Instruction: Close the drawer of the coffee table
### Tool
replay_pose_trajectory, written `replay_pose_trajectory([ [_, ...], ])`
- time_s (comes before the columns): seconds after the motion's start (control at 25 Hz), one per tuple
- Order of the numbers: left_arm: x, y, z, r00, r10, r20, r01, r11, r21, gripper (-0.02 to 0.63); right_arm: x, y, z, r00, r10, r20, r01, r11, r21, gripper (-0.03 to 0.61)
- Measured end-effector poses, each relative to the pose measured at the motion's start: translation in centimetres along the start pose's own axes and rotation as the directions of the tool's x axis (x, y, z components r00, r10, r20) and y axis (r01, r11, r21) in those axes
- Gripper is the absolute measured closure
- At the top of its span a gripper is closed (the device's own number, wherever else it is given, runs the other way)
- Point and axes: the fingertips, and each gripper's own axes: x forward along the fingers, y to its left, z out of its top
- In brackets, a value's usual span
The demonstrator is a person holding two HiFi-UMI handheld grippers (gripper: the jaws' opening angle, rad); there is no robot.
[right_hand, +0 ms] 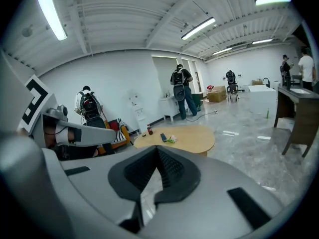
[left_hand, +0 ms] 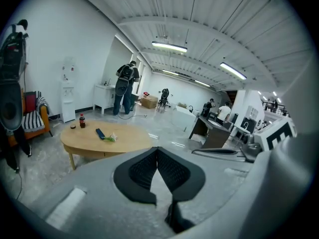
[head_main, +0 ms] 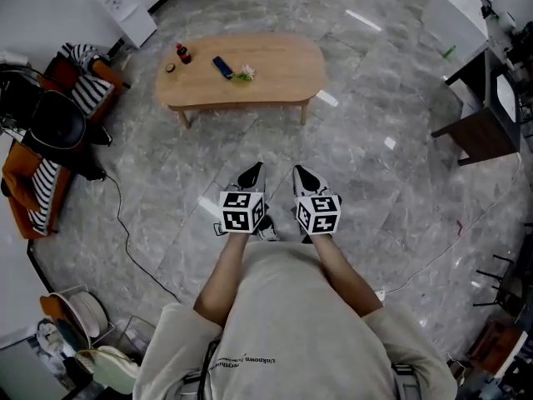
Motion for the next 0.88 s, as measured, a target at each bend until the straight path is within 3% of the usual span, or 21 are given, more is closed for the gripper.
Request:
replay_pose_trajectory([
  [0.36,-1.4,0.6,-0.9,1.0,-0.011,0.017,0.011,1.0,-0.002,0.604,-0.4,1.6,-1.0,1.0,-0.012,0.003,0.012,1.0,-0.013,0.561],
  [0.88,-0.2,1.7,-0.5,0.999,-0.044,0.019,0.043,0.998,0.034,0.604,0.2,0.5,-0.5,0.997,-0.068,0.037,0.067,0.997,0.024,0.561],
])
